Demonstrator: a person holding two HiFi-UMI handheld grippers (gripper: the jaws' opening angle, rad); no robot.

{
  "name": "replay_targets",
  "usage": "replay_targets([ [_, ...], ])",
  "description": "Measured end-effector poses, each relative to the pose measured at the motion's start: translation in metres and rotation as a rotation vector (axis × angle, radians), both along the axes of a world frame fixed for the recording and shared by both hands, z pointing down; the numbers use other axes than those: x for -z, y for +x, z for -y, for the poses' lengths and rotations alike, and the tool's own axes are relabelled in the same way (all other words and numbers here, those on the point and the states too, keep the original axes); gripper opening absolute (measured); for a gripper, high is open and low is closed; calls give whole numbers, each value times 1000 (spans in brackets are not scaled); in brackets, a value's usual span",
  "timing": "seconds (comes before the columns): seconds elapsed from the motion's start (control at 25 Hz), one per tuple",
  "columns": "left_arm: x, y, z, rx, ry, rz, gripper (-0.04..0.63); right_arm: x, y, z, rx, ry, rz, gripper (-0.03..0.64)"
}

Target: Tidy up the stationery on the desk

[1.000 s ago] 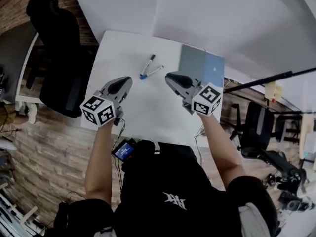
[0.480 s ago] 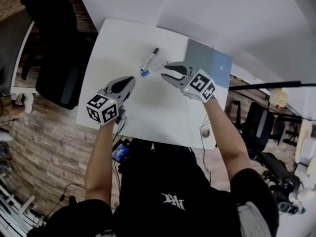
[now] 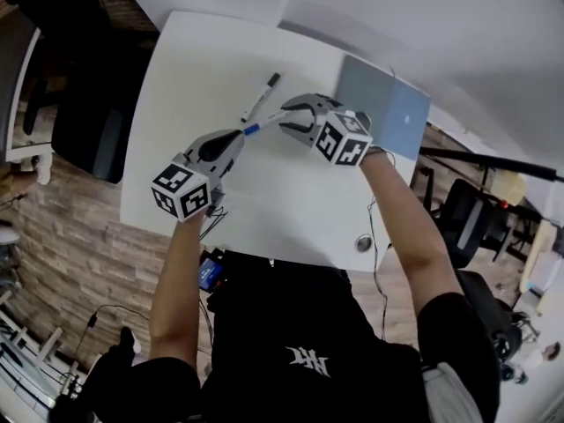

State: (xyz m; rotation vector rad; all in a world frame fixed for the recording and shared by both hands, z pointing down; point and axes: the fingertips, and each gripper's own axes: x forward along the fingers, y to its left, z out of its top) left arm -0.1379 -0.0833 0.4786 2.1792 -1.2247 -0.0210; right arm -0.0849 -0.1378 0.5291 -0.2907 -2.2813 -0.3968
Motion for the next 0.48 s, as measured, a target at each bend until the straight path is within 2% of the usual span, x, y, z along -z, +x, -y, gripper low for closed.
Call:
replay_targets([
  [0.12,-9,1,0,3,-22,-6,3,-16,-1,-4,82,43,-54,144],
  [0.48,-23,-3,11,19,-21,1,3,-42,-13,1,172,72,-123,140],
])
